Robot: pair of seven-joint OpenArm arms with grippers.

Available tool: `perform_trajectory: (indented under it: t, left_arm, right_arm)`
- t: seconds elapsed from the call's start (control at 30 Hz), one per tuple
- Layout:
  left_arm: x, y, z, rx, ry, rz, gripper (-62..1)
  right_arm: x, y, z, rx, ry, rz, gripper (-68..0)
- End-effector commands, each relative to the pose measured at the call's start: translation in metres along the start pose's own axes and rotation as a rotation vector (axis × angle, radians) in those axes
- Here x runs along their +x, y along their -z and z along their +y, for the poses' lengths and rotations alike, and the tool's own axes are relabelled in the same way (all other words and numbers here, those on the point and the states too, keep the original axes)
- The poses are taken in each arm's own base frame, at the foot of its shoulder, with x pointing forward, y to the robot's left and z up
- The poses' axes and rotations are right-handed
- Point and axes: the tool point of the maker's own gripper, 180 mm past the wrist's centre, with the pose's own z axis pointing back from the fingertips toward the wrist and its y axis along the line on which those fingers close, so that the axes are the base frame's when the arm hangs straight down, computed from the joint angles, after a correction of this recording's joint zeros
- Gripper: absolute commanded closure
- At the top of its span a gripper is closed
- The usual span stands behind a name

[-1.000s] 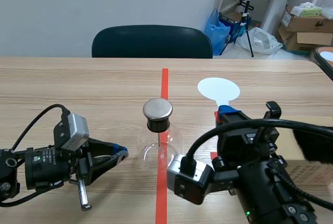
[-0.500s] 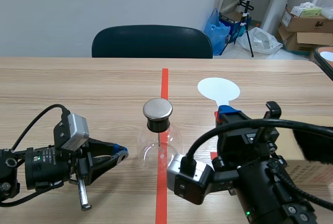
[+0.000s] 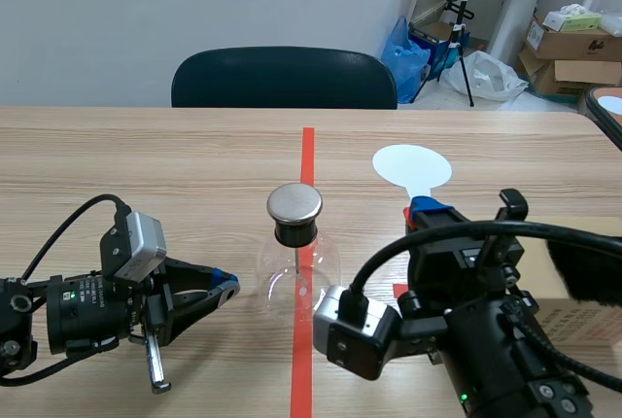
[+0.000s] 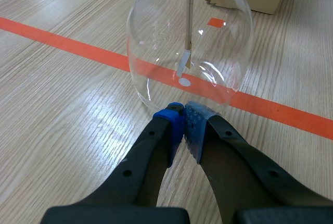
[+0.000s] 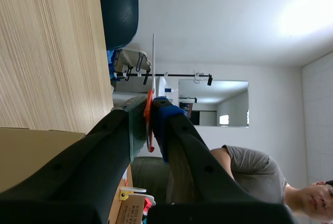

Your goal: Do the electroscope experiment

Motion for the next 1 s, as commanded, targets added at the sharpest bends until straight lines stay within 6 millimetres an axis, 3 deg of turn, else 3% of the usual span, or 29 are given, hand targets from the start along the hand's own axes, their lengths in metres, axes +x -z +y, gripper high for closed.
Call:
perform_trajectory:
  t: [0.0,0.73,0.97]
  left_arm:
    - [0.011,0.003,0.002,0.003,0.003,-0.044,-3.6]
    - [0.011,0.003,0.002,0.003,0.003,-0.044,-3.6]
    - [0.011,0.003,0.002,0.003,0.003,-0.044,-3.6]
  right_arm:
    - [-0.002,0.002,-0.006,-0.021,-0.012,-0.005,-1.7]
    - [0.0,0.002,-0.006,-0.022,-0.012,-0.014,-1.7]
    - [0.022,0.003,-0.008,-0.031,-0.017,-0.145,-1.7]
